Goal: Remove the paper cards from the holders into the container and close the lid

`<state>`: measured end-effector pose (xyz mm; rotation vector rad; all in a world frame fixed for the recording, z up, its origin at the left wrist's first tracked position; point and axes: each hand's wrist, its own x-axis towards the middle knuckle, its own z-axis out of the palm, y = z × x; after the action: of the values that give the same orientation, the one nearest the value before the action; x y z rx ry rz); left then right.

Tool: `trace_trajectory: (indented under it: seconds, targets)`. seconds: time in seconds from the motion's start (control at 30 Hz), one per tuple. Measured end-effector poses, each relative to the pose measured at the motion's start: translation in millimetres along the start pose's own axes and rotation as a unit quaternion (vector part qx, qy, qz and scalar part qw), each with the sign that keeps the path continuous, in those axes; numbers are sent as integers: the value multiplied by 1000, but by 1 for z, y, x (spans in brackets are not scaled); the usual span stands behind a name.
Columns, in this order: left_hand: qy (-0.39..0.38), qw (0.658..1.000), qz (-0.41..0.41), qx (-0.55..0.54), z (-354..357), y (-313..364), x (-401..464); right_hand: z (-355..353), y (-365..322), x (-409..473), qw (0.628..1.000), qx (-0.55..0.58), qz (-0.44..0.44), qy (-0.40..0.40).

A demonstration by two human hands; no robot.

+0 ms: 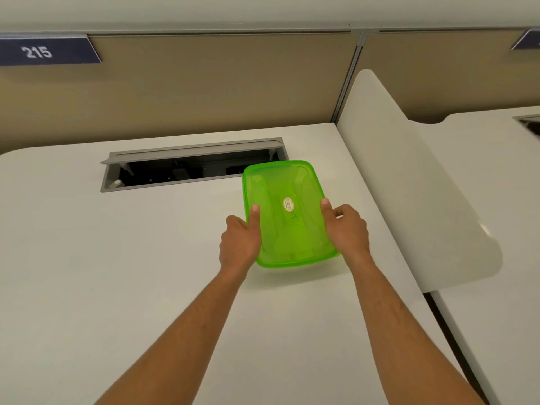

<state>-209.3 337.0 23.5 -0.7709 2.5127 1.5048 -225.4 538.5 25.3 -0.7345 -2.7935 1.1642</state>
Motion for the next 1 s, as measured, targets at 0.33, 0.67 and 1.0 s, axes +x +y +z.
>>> trace_trajectory:
  seconds: [0.33,0.67,1.0]
  targets:
    - [61,998,32,-5,12,-9,-22,9,3,-17,999,17,31,38]
    - [67,996,40,-40,11,-7,-25,10,2,-19,996,46,11,72]
    - [30,993,73,84,-10,-10,-27,1,-3,-29,991,-89,-18,96]
